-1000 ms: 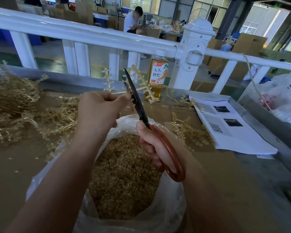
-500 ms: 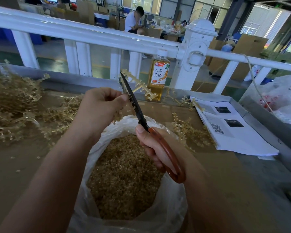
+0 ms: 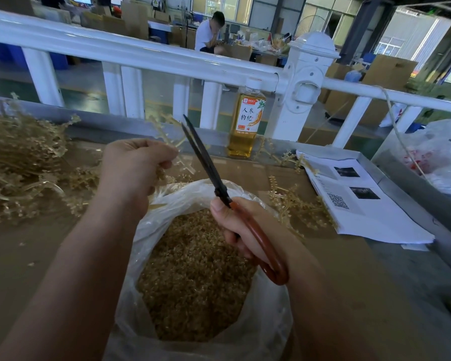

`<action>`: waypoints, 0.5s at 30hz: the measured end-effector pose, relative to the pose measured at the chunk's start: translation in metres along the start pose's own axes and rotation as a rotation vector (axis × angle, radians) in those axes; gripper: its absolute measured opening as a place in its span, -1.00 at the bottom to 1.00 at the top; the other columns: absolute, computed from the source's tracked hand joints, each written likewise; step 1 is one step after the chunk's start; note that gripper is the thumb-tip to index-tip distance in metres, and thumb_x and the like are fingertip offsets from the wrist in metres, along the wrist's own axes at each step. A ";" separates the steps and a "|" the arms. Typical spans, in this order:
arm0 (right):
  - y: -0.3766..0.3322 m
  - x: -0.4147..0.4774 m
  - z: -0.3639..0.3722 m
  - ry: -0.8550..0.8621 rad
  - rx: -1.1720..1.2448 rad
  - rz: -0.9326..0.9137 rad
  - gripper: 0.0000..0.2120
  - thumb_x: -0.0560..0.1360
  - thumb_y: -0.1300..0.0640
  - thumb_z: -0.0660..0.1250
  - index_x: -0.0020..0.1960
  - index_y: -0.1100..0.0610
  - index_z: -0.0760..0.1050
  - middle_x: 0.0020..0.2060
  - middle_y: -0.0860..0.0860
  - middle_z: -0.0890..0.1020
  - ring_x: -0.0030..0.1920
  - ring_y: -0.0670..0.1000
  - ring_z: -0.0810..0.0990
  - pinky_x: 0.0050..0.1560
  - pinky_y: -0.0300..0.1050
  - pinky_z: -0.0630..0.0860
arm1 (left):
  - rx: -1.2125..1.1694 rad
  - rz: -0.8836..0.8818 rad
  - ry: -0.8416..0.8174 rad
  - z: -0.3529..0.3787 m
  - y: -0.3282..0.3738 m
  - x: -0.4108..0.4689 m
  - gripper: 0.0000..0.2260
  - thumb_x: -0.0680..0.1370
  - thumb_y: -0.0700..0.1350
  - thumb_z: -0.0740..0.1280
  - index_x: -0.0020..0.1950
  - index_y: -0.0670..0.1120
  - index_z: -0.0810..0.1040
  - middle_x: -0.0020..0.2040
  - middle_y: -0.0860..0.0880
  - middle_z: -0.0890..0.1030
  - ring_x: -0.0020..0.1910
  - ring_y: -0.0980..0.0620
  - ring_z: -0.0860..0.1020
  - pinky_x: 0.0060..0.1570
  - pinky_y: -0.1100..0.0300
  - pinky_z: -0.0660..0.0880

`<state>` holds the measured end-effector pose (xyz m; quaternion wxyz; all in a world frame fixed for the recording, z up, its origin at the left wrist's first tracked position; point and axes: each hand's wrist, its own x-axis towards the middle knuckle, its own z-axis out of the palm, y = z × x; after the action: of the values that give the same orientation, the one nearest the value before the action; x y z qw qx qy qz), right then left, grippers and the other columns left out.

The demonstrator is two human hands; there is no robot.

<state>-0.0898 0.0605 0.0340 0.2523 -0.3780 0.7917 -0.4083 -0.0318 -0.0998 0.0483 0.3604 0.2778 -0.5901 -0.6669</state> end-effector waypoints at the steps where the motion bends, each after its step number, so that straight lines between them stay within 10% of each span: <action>1: 0.000 0.000 0.000 0.028 0.013 0.001 -0.54 0.27 -0.41 0.04 -0.23 -0.04 0.38 -0.47 -0.07 0.48 -0.62 -0.23 0.40 -0.45 -0.36 0.29 | 0.012 -0.009 -0.032 0.000 -0.001 0.000 -0.86 0.38 -0.29 0.40 -0.36 -0.14 0.54 -0.61 0.08 0.47 -0.69 0.18 0.28 -0.64 0.46 0.12; 9: 0.003 -0.001 -0.007 0.117 0.176 0.118 -0.64 0.46 -0.31 0.13 -0.32 -0.09 0.40 -0.57 -0.06 0.46 -0.64 -0.14 0.36 -0.59 -0.29 0.30 | 0.121 -0.047 -0.411 0.003 -0.002 -0.006 -0.79 0.37 -0.31 0.40 -0.42 -0.06 0.64 -0.47 -0.03 0.57 -0.64 0.16 0.29 -0.62 0.41 0.20; 15: 0.004 0.000 -0.005 0.020 0.171 0.196 -0.44 0.21 -0.45 0.13 -0.26 0.06 0.40 -0.60 -0.06 0.45 -0.64 -0.10 0.33 -0.58 -0.26 0.30 | 0.131 0.020 -0.490 0.004 0.000 -0.007 -0.78 0.35 -0.33 0.39 -0.43 -0.06 0.63 -0.49 0.04 0.57 -0.53 0.16 0.51 -0.60 0.40 0.24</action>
<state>-0.0949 0.0643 0.0332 0.3145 -0.2718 0.7895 -0.4516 -0.0309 -0.0914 0.0488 0.1944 0.1248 -0.7043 -0.6712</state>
